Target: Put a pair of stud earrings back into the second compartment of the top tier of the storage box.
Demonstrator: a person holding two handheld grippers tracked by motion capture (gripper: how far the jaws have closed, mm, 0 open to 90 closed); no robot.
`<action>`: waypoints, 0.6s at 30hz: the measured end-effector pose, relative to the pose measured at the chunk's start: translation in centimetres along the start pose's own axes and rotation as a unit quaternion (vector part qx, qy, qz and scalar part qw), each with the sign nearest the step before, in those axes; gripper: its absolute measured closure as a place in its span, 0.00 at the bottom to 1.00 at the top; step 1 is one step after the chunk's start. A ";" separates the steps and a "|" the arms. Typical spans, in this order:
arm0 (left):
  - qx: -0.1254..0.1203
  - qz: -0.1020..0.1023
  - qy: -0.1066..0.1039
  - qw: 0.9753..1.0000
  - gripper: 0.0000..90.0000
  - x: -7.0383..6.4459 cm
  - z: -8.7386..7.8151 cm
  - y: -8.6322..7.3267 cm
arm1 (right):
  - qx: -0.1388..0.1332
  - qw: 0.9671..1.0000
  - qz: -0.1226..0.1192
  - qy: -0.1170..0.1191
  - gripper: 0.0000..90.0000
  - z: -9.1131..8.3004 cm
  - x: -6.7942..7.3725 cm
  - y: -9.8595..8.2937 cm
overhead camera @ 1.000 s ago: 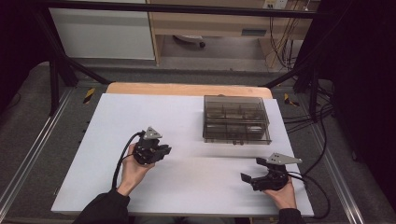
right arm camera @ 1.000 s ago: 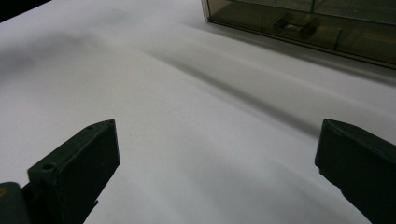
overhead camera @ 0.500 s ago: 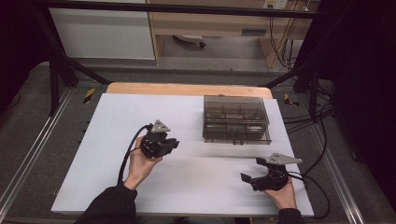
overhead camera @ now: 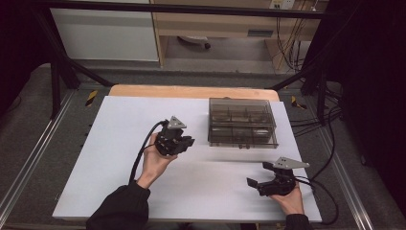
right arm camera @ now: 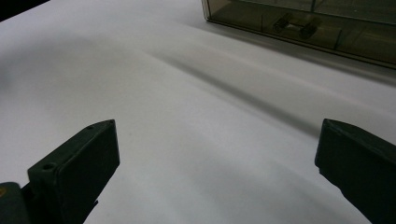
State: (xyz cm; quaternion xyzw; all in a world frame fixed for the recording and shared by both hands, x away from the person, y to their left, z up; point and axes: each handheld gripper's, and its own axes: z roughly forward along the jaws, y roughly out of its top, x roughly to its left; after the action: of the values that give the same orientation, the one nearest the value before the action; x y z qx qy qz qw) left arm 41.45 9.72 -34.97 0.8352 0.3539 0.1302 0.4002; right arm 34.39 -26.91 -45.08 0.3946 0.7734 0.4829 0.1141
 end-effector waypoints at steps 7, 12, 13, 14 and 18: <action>-0.004 0.005 -0.005 1.000 0.89 -0.7 0.4 1.3 | 0.000 1.000 0.000 0.001 0.01 0.0 0.0 0.0; -0.005 0.014 -0.009 1.000 0.89 -1.5 0.9 2.3 | -0.001 1.000 0.000 0.001 0.01 0.0 0.0 0.0; -0.005 0.016 -0.009 1.000 0.89 -1.7 1.2 2.6 | -0.001 1.000 0.000 0.001 0.01 0.0 0.0 0.0; -0.004 0.016 -0.010 1.000 0.89 -1.8 1.3 2.7 | -0.001 1.000 0.000 0.001 0.01 0.0 0.0 0.0; -0.004 0.019 -0.012 1.000 0.89 -2.2 1.8 3.3 | 0.000 1.000 0.000 0.001 0.01 0.0 0.0 0.0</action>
State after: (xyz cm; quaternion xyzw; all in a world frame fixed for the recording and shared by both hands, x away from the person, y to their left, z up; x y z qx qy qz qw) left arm 42.39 5.76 -33.49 0.8415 0.3328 0.1295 0.4055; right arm 34.40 -26.92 -45.07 0.3938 0.7735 0.4836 0.1135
